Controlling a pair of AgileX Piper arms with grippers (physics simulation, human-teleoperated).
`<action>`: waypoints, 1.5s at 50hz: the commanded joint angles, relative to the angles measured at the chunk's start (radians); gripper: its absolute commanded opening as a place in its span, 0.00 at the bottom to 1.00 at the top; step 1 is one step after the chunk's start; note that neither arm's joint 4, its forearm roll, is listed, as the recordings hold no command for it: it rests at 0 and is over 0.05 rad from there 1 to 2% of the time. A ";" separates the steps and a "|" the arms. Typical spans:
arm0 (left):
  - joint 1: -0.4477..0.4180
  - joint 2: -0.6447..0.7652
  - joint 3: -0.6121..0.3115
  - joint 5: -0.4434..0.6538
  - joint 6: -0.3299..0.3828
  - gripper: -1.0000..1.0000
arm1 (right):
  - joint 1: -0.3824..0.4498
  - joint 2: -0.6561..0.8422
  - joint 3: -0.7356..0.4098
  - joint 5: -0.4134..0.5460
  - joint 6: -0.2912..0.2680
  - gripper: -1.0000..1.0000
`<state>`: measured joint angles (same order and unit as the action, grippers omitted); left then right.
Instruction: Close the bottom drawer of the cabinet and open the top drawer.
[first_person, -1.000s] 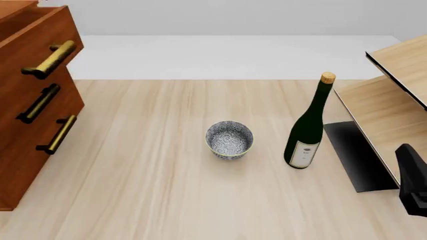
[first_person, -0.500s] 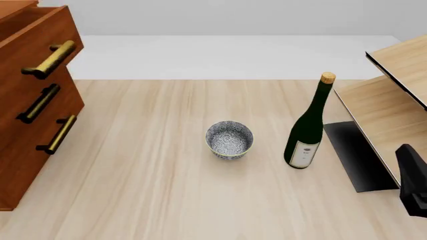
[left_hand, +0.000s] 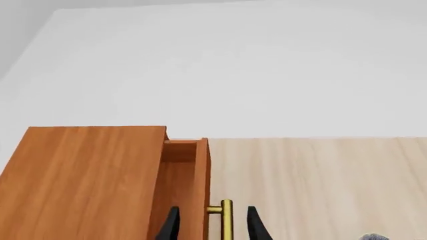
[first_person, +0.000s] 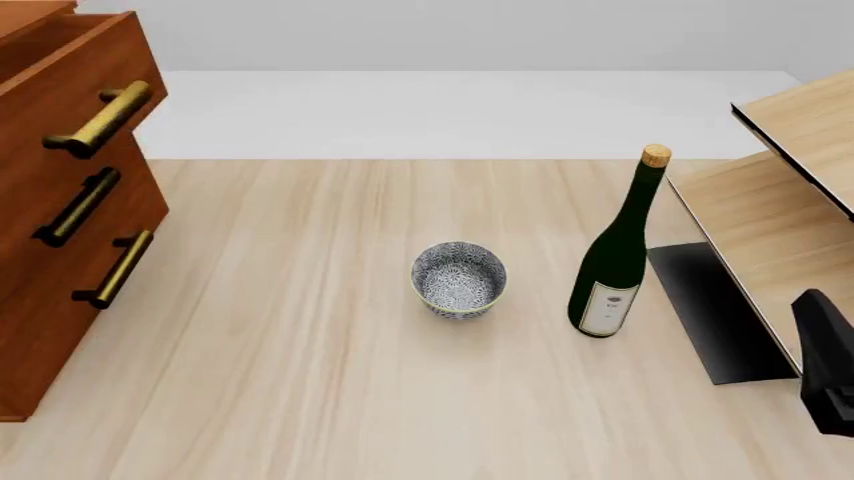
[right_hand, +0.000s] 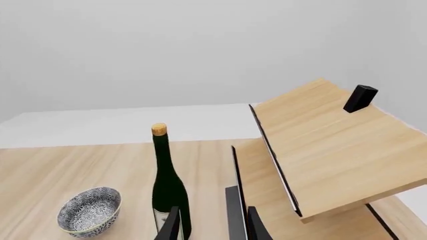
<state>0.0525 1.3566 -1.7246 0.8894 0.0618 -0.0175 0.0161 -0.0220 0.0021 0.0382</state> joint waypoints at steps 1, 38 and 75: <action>0.050 -0.029 0.131 -0.033 0.011 1.00 | -0.001 -0.005 -0.002 0.006 -0.002 1.00; 0.071 -0.089 0.391 -0.131 0.010 1.00 | -0.005 0.007 -0.001 -0.007 -0.002 1.00; 0.052 -0.064 0.511 -0.229 -0.122 1.00 | -0.003 0.002 -0.001 -0.001 -0.009 1.00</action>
<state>0.1012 1.2880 -1.2459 0.6868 -0.0379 -0.0208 0.0197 -0.0227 -0.0011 0.0312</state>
